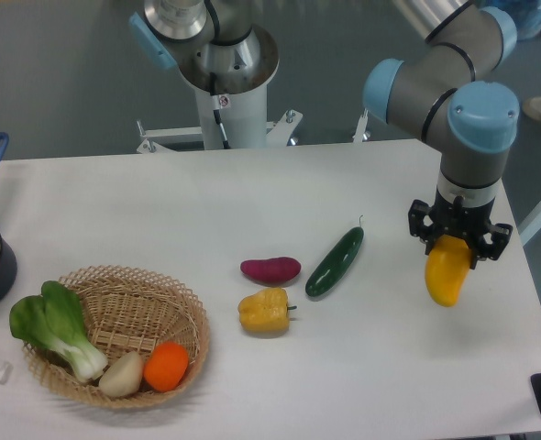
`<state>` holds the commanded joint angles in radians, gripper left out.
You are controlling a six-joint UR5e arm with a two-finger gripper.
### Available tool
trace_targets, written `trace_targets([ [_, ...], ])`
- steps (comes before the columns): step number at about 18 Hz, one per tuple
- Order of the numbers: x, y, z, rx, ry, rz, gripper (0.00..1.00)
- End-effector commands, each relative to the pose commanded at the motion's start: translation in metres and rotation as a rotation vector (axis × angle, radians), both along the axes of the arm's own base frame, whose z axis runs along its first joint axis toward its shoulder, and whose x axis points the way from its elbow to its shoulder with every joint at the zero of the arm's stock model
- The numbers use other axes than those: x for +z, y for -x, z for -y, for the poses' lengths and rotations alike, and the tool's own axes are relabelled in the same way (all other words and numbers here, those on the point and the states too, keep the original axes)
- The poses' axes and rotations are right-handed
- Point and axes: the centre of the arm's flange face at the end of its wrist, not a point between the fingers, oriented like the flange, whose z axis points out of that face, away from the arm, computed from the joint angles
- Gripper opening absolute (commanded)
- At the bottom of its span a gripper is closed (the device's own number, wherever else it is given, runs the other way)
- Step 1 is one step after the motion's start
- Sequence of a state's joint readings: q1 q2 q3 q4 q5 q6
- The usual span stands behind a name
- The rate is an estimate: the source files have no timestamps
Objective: Place the mango in the basket
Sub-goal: 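Lift the held yellow mango up from the table with the gripper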
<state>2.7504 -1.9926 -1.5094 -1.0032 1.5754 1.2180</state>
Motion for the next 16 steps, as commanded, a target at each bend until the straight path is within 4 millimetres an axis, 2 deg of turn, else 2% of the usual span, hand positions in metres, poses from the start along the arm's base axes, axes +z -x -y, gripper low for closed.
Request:
trace_targets([
  [7, 0.001, -0.008, -0.005, 0.002, 0.001, 0.003, 0.37],
  [8, -0.004, -0.013, -0.006, -0.002, 0.002, 0.012, 0.37],
  [10, 0.004, -0.026, -0.009, -0.002, -0.008, 0.010, 0.37],
  [13, 0.003, -0.052, -0.018, -0.029, -0.010, 0.023, 0.37],
  [16, 0.003, -0.065, -0.024, -0.036, -0.015, 0.027, 0.37],
])
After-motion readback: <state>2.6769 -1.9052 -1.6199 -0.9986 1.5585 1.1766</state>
